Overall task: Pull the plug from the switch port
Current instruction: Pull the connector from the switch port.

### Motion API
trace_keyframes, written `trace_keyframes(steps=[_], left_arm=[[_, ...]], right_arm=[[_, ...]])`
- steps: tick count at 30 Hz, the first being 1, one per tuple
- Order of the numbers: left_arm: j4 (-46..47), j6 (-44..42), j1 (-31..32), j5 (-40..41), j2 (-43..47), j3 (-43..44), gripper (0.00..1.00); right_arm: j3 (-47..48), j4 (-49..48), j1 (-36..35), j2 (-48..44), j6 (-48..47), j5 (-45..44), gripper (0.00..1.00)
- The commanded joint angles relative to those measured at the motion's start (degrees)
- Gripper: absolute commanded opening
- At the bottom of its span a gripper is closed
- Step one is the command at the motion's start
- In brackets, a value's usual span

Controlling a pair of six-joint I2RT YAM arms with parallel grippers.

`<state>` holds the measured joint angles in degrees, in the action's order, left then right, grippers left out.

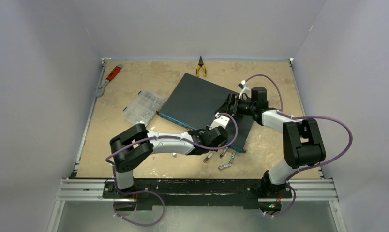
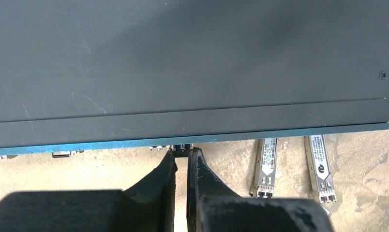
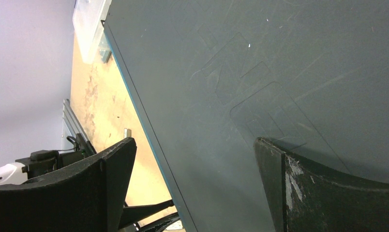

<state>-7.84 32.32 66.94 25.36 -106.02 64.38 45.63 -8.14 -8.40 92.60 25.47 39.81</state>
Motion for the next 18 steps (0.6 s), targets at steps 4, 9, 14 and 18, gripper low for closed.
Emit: trace_keyframes(steps=[4,9,14,18], left_arm=[[4.21,0.54,-0.05,0.59,0.77,1.84,0.0],[4.48,1.15,0.07,-0.27,3.43,-0.97,0.0],[3.94,1.97,0.8,-0.44,5.21,-3.67,0.0],[3.64,2.65,1.51,-0.3,6.35,-5.44,0.0]], right_arm=[[-3.32,9.33,1.77,4.57,-4.82,-14.85,0.99],[-3.22,8.96,1.76,4.95,-4.82,-14.6,0.99],[-3.09,9.01,1.76,5.13,-4.82,-14.5,0.99],[-3.07,9.03,1.79,5.26,-4.78,-14.59,0.99]])
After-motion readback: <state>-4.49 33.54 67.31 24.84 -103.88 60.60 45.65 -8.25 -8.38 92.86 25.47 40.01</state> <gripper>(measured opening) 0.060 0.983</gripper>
